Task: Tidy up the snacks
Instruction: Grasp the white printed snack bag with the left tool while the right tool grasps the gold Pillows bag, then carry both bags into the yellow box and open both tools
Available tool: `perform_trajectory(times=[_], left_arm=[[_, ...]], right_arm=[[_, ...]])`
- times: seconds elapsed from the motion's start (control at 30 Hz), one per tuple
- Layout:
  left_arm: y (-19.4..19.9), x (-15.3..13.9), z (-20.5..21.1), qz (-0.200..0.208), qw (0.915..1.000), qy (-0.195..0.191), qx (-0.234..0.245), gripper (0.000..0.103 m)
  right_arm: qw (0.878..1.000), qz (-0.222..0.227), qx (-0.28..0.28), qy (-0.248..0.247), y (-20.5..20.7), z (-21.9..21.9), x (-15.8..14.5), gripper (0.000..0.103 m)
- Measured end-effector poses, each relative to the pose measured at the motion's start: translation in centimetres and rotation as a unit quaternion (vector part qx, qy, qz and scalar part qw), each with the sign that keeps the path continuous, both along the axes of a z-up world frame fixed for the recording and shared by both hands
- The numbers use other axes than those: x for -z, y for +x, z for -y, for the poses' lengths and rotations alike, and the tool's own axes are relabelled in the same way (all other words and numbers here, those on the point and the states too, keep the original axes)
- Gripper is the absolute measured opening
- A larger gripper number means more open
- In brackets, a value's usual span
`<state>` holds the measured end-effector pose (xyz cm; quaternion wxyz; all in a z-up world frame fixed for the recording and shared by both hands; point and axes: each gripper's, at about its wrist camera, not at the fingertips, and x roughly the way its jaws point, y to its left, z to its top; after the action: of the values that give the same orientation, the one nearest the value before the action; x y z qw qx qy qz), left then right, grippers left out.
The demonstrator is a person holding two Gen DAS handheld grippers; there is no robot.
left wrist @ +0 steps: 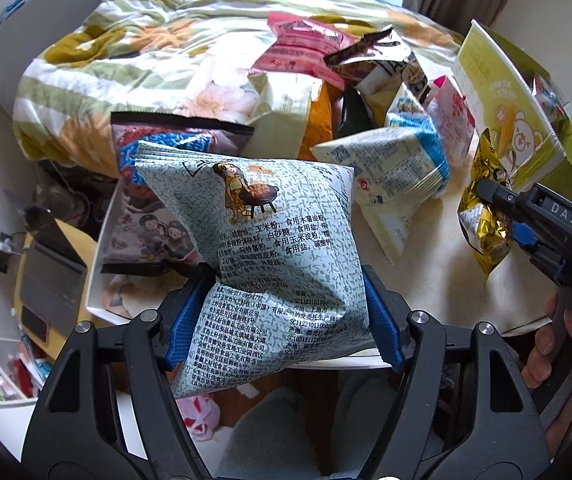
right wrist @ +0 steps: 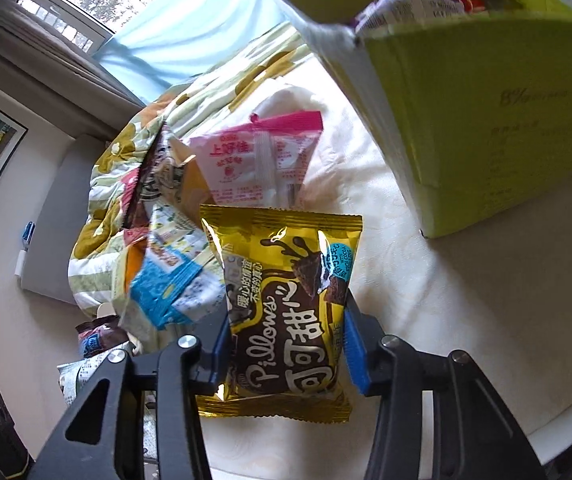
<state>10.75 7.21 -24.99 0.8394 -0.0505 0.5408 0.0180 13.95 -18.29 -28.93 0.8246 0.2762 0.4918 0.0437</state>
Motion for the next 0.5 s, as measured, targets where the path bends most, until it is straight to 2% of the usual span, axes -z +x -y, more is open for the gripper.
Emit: perform_trajectory(times=[0.2, 0.37, 0.5], left_arm=[[-0.1, -3.6, -0.5, 0.035, 0.9992, -0.016, 0.006, 0.069], [2.3, -7.5, -0.7, 0.081, 0.9962, -0.03, 0.012, 0.069], [4.1, -10.9, 0.8, 0.122, 0.9918, -0.035, 0.013, 0.069]], right_arm=[[0.999, 0.031, -0.016, 0.005, -1.3, -0.3, -3.6, 0.043], [0.997, 0.066, -0.028, 0.01, -2.1, 0.0, -8.0, 0.043], [0.995, 0.099, -0.034, -0.002, -1.9, 2.2, -12.0, 0.043]])
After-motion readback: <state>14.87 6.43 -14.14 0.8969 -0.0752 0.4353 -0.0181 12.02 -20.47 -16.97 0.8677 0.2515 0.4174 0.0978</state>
